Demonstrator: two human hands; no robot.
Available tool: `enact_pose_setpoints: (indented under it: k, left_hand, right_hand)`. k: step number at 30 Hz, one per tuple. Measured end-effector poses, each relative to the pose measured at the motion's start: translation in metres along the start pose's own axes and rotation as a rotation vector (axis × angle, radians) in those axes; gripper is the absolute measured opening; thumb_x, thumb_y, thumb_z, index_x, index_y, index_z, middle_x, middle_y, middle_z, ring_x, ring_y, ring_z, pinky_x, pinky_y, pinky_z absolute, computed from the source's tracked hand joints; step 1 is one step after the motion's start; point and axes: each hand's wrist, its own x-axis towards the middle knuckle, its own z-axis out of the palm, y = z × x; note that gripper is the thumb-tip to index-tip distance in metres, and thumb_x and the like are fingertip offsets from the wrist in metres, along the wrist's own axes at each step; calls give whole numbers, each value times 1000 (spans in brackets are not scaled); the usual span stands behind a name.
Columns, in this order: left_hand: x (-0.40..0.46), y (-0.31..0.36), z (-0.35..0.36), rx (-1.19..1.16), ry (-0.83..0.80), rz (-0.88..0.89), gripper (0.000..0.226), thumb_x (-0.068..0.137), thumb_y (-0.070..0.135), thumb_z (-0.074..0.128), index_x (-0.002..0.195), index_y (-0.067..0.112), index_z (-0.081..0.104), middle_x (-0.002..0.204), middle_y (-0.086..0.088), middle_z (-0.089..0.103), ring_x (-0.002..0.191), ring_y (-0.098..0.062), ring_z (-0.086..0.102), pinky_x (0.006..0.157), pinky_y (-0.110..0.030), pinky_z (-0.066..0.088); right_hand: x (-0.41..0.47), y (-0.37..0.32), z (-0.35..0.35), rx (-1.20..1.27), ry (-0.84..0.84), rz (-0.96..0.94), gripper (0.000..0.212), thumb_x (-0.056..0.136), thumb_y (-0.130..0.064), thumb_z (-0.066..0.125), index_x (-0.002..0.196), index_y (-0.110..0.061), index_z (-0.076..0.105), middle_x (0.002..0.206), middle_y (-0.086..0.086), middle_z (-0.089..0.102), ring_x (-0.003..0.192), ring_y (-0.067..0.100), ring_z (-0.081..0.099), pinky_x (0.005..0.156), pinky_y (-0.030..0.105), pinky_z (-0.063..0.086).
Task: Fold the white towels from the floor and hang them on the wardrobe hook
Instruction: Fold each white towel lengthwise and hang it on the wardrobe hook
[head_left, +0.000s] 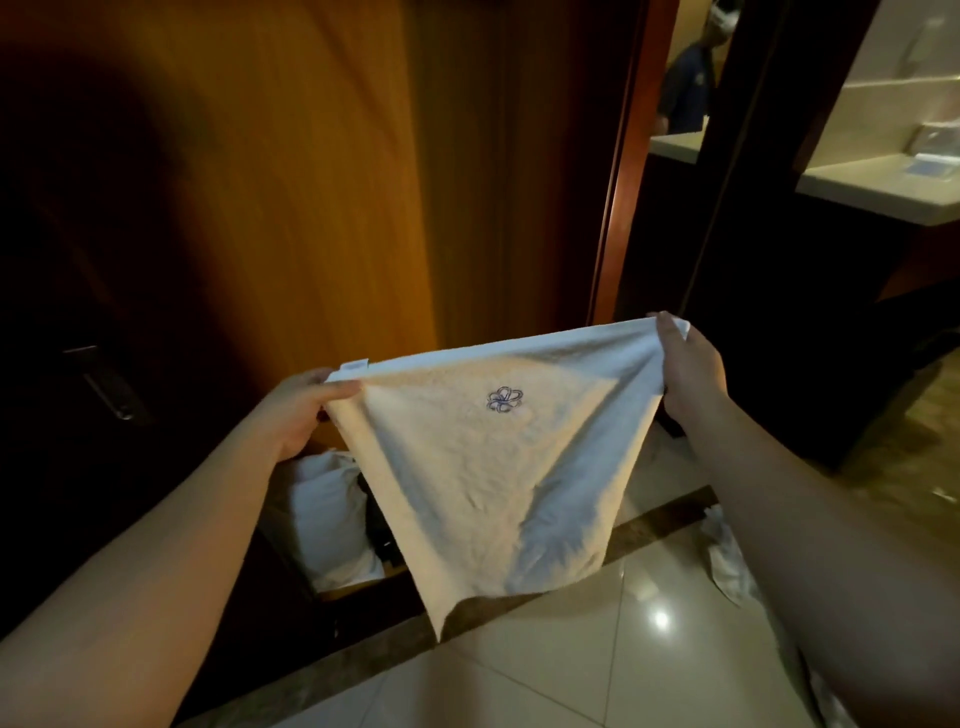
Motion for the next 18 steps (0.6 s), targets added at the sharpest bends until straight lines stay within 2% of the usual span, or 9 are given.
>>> enact_pose_setpoints:
  k: [2, 4, 7, 10, 13, 15, 18]
  left_hand:
    - [-4, 7, 2, -217, -16, 89, 42, 83, 17, 74, 123, 9, 65, 116, -8, 69, 103, -24, 65, 82, -35, 53]
    - [-7, 14, 4, -377, -23, 147, 37, 89, 17, 68, 126, 10, 64, 106, -5, 73, 95, -20, 69, 76, -33, 58]
    - [-10, 22, 6, -380, 16, 153, 34, 100, 23, 59, 132, 13, 63, 113, -8, 73, 96, -22, 70, 77, -36, 58]
    - [-10, 25, 11, -383, 141, 145, 38, 99, 23, 62, 136, 12, 60, 121, -11, 71, 107, -27, 69, 81, -37, 56]
    - [-16, 32, 26, -431, 236, 169, 29, 99, 20, 63, 126, 10, 67, 113, -9, 74, 101, -26, 71, 75, -33, 56]
    - [-22, 35, 42, -400, 252, 177, 22, 99, 18, 62, 116, 10, 74, 104, -8, 76, 92, -25, 71, 71, -30, 55]
    - [-34, 36, 70, -419, 267, 191, 19, 96, 19, 64, 107, 9, 76, 94, -7, 76, 84, -24, 72, 70, -31, 54]
  right_hand:
    - [4, -7, 0, -11, 0, -13, 58, 95, -60, 56, 141, -24, 59, 133, 9, 64, 119, 30, 63, 102, 51, 53]
    - [7, -14, 0, 8, 9, -16, 55, 96, -59, 57, 137, -24, 61, 123, 8, 68, 110, 26, 67, 98, 49, 56]
    - [6, -17, -1, -37, 1, -29, 56, 97, -58, 55, 138, -19, 59, 118, 9, 68, 103, 24, 68, 94, 46, 57]
    - [7, -15, 2, -24, -31, -10, 54, 99, -53, 56, 139, -16, 57, 120, 11, 68, 108, 27, 67, 98, 48, 55]
    - [-1, -25, 14, 37, -77, 66, 48, 98, -51, 59, 132, -18, 62, 116, 8, 70, 108, 27, 67, 99, 48, 54]
    - [-10, -30, 26, 35, -106, 129, 50, 97, -52, 60, 134, -18, 61, 118, 9, 68, 110, 29, 65, 100, 49, 54]
    - [-29, -30, 44, 83, -141, 215, 53, 97, -48, 63, 138, -15, 57, 121, 12, 66, 111, 31, 65, 99, 50, 54]
